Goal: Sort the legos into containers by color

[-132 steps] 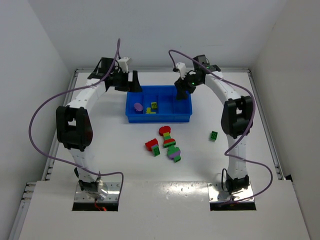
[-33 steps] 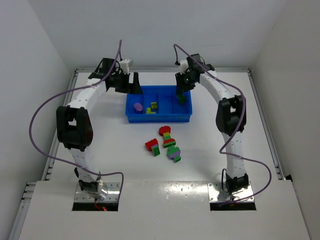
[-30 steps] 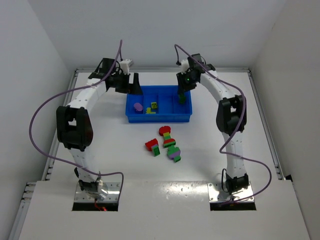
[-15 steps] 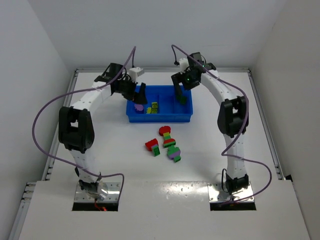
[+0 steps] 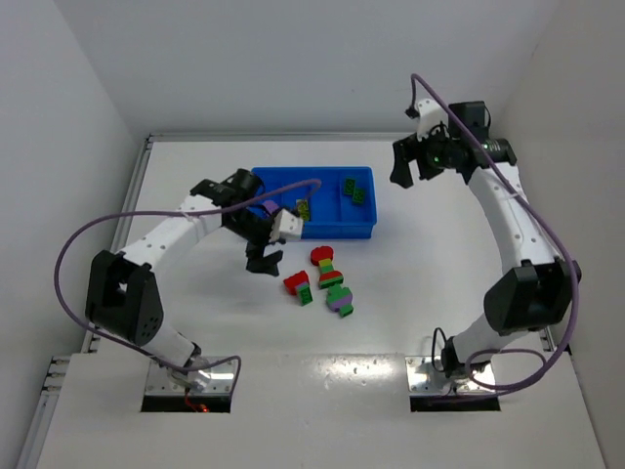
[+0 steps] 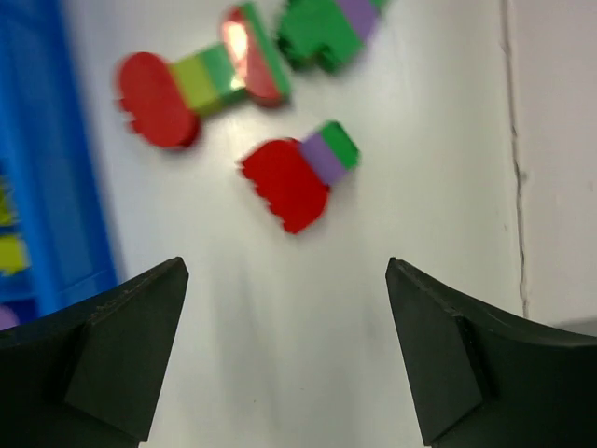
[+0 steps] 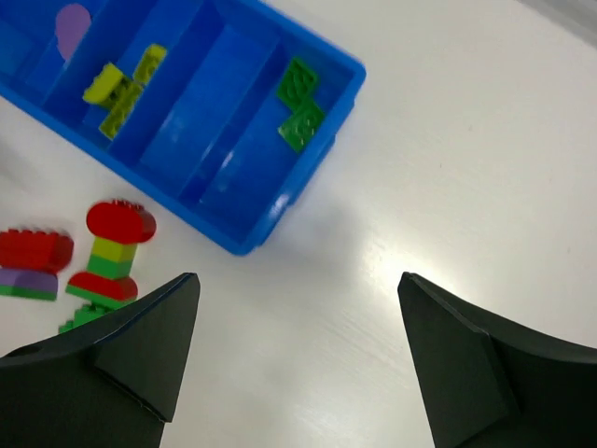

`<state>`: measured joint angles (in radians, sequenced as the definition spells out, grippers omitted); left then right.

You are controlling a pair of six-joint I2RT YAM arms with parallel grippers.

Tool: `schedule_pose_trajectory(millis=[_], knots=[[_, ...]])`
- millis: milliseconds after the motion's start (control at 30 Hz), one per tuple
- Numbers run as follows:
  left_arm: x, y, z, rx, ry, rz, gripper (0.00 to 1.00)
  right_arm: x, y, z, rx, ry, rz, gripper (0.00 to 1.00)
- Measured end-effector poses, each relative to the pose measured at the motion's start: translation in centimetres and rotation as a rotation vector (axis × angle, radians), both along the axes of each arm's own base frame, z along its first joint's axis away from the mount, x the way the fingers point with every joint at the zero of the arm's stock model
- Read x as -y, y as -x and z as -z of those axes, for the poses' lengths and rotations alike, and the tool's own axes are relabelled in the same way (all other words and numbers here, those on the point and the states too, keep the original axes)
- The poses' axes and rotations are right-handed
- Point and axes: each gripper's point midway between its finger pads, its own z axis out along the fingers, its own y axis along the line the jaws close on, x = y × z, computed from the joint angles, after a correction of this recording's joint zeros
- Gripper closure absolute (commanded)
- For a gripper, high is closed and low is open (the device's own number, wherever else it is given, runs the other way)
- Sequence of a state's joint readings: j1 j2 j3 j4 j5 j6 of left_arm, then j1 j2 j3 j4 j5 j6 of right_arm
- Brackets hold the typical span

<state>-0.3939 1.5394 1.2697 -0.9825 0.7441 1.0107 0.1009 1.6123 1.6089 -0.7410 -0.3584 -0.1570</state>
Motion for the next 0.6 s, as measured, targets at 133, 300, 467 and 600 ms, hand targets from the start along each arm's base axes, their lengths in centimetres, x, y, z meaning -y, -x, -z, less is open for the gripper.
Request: schedule_pose_trajectory(millis=[133,300,467,600], knots=[[-0.1,3.7,2.7,0.045,-0.067,0.226,0.06,2.5,2.6,3.6,-0.087,0.019,0.031,0.12],[0.5,5.5,4.1,0.178,-0.126,0.479,0.06,5.8,5.9,8.1,-0.219,0.037,0.1,0.12],[1.3,5.4,4.4,0.31,-0.159,0.65,0.06,8.6,8.3,7.5,-0.194,0.043,0.18,0.12],[2.6,5.1,4.3,0.375,-0.162,0.754,0.11,9.5,9.9,5.6,-0.125,0.04,0.213,0.12]])
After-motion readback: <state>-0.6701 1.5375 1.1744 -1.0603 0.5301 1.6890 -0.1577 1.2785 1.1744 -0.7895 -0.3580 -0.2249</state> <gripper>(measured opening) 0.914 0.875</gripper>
